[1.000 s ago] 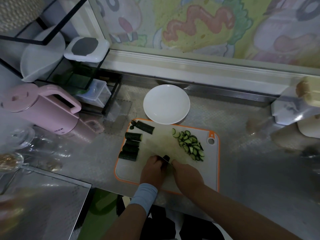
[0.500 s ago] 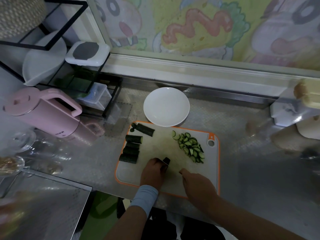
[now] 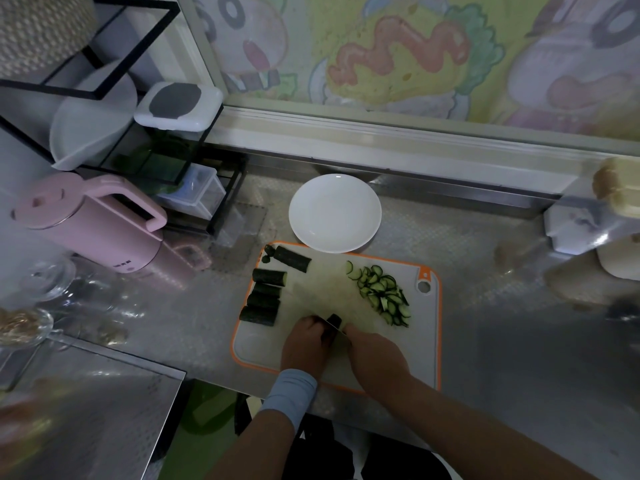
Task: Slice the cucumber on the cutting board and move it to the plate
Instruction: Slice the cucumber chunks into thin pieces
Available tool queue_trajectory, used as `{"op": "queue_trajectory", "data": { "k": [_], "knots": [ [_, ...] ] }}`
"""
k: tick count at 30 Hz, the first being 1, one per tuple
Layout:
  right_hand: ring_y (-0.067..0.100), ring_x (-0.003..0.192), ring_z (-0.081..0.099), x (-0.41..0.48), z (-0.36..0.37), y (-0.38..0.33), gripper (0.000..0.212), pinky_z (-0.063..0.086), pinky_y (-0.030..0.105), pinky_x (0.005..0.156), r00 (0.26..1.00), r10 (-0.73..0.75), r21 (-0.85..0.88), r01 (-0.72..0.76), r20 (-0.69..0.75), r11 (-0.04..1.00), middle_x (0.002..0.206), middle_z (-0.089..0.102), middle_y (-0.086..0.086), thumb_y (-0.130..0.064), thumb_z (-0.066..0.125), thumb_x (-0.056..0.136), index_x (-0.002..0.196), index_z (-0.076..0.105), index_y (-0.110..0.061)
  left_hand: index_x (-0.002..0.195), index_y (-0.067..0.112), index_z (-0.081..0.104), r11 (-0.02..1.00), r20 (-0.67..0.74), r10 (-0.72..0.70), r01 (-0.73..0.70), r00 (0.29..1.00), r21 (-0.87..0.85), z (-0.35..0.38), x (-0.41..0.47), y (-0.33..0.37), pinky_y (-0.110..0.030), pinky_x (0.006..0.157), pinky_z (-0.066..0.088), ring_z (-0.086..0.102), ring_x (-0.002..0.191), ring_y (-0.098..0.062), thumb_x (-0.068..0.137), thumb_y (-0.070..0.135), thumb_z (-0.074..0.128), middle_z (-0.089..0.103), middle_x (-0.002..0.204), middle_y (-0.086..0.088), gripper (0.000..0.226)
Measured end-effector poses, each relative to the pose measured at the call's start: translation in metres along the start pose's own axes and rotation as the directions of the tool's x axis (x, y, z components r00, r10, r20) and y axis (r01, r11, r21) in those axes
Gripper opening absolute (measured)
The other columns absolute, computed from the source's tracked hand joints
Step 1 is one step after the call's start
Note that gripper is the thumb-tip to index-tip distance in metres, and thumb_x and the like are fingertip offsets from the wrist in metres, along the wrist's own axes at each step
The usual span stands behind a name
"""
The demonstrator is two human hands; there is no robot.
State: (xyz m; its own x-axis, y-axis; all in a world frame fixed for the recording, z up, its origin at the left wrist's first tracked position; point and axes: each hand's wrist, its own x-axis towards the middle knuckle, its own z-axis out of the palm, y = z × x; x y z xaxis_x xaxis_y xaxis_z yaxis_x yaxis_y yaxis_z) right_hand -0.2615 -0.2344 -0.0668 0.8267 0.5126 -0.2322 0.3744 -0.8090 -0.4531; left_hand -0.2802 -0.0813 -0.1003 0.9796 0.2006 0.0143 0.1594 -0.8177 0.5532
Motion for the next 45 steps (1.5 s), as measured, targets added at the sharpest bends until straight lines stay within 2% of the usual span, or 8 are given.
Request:
{"op": "queue_trajectory", "data": {
  "k": [4, 12, 17, 22, 26, 34, 42, 45],
  "knots": [
    [0.027, 0.090, 0.063, -0.017, -0.008, 0.002, 0.038, 0.043, 0.032, 0.068, 1.000, 0.020, -0.026, -0.021, -0.025, 0.999, 0.103, 0.067, 0.008, -0.024, 0.033, 0.102, 0.138, 0.043, -0.021, 0.080, 0.009, 0.074, 1.000, 0.004, -0.002, 0.002, 1.000, -0.018, -0.001, 0.000, 0.001, -0.029, 0.056, 0.050, 0.059, 0.071, -0.025, 0.087, 0.038, 0.056, 0.066, 0.077, -0.008, 0.035],
    [0.022, 0.072, 0.062, -0.035, -0.023, 0.012, 0.029, 0.048, 0.034, 0.061, 0.999, 0.024, 0.005, -0.024, 0.028, 1.000, 0.083, 0.064, 0.001, -0.025, 0.035, 0.099, 0.126, 0.046, -0.024, 0.077, 0.012, 0.075, 1.000, -0.028, 0.020, -0.020, 0.999, 0.007, 0.002, -0.001, -0.002, -0.024, 0.054, 0.048, 0.060, 0.067, -0.022, 0.087, 0.040, 0.054, 0.065, 0.074, -0.006, 0.036],
    [0.024, 0.083, 0.062, -0.019, -0.006, 0.009, 0.031, 0.035, 0.028, 0.062, 0.999, 0.037, 0.014, -0.038, 0.021, 0.999, 0.095, 0.065, 0.005, -0.022, 0.033, 0.101, 0.128, 0.046, -0.021, 0.092, 0.020, 0.074, 0.999, 0.039, 0.020, -0.022, 0.999, 0.040, 0.002, -0.003, -0.003, -0.022, 0.051, 0.042, 0.058, 0.066, -0.022, 0.083, 0.027, 0.066, 0.063, 0.075, -0.004, 0.014],
    [0.029, 0.098, 0.063, 0.011, 0.010, 0.001, 0.044, 0.048, 0.032, 0.079, 1.000, 0.001, 0.004, -0.001, 0.012, 1.000, 0.111, 0.065, 0.012, -0.013, 0.046, 0.095, 0.138, 0.048, -0.015, 0.088, 0.014, 0.073, 0.999, 0.032, -0.004, 0.003, 0.999, 0.039, 0.003, -0.007, 0.000, -0.025, 0.050, 0.046, 0.060, 0.069, -0.023, 0.078, 0.025, 0.065, 0.064, 0.079, -0.006, 0.016],
    [0.012, 0.056, 0.065, 0.015, 0.013, 0.005, 0.042, 0.048, 0.021, 0.046, 0.993, -0.089, -0.089, 0.082, -0.077, 0.993, 0.071, 0.069, -0.003, -0.018, 0.069, 0.065, 0.107, 0.072, -0.018, 0.082, 0.011, 0.071, 0.996, 0.030, -0.073, 0.072, 0.997, 0.043, 0.005, -0.005, -0.003, -0.028, 0.057, 0.046, 0.060, 0.073, -0.026, 0.083, 0.028, 0.065, 0.064, 0.080, -0.008, 0.018],
    [0.022, 0.075, 0.062, -0.025, -0.009, 0.009, 0.028, 0.043, 0.032, 0.060, 0.999, 0.028, -0.044, -0.029, -0.025, 0.999, 0.088, 0.065, 0.002, -0.028, 0.031, 0.102, 0.124, 0.047, -0.023, 0.076, 0.012, 0.073, 0.999, -0.015, 0.019, -0.019, 1.000, 0.037, 0.000, -0.005, 0.000, -0.026, 0.049, 0.050, 0.063, 0.063, -0.026, 0.076, 0.026, 0.063, 0.065, 0.073, -0.007, 0.018],
    [0.026, 0.078, 0.062, -0.019, 0.000, 0.011, 0.026, 0.036, 0.030, 0.059, 0.998, 0.064, -0.014, -0.064, -0.001, 0.998, 0.090, 0.065, 0.006, -0.028, 0.030, 0.102, 0.120, 0.047, -0.021, 0.083, 0.017, 0.074, 1.000, 0.012, -0.016, 0.016, 1.000, -0.022, 0.003, -0.006, -0.004, -0.021, 0.055, 0.044, 0.060, 0.068, -0.022, 0.081, 0.025, 0.071, 0.064, 0.076, -0.004, 0.009],
    [0.029, 0.083, 0.065, -0.006, 0.008, 0.007, 0.030, 0.047, 0.033, 0.065, 0.999, 0.028, -0.005, -0.028, -0.020, 1.000, 0.096, 0.068, 0.009, -0.022, 0.040, 0.098, 0.124, 0.055, -0.018, 0.085, 0.018, 0.074, 1.000, 0.005, -0.020, 0.020, 1.000, -0.011, 0.006, -0.006, -0.003, -0.019, 0.055, 0.039, 0.059, 0.067, -0.022, 0.080, 0.023, 0.075, 0.064, 0.076, -0.004, 0.007]
  ]
}}
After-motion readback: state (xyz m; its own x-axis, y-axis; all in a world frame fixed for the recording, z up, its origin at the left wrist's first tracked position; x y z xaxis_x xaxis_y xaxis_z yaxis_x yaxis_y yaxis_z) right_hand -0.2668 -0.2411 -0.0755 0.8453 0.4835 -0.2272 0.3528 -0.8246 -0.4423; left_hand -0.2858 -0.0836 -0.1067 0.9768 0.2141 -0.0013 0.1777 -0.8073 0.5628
